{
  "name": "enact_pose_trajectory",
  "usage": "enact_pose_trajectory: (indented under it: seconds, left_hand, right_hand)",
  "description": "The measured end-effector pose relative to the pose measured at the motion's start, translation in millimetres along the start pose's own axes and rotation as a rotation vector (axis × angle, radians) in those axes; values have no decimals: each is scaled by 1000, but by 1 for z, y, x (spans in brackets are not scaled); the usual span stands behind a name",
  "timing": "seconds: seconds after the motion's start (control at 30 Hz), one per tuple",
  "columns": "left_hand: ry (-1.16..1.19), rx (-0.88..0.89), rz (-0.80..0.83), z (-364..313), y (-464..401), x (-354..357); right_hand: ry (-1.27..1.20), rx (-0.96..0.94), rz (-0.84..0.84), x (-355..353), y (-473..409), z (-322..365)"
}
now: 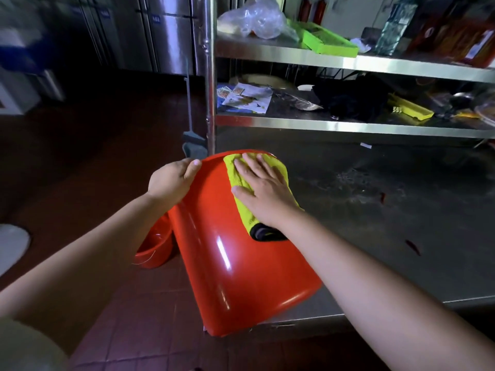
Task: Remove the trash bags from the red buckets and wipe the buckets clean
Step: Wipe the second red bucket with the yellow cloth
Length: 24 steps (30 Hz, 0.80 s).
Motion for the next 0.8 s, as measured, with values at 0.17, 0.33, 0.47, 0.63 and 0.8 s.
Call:
enact_pose_trajectory:
  seconds: [0.17, 0.33, 0.47, 0.63, 0.8]
  left_hand:
    - [152, -84, 43, 25, 21, -1]
    - [287, -41, 133, 5, 24, -18]
    - [114, -43, 160, -40, -4, -26]
    - [198, -159, 200, -24, -19, -23]
    - [215, -174, 155, -12, -13, -22]
  right_hand:
    - [-50, -100, 27, 28, 64, -8]
    - [-98, -117, 30, 41, 103, -10]
    - [-40, -120, 52, 40, 103, 9]
    - [180, -233, 18, 47, 98, 31]
    - [256, -285, 38, 34, 59, 46]
Point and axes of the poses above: each hand's wrist, its own y-axis away from the middle knuckle, its own x-axis out of the palm, z = x × y, the point moved 2 cm from there along -y, towards the middle knuckle, and after that the axes turned 14 degrees about z, right-handed, at the moved point
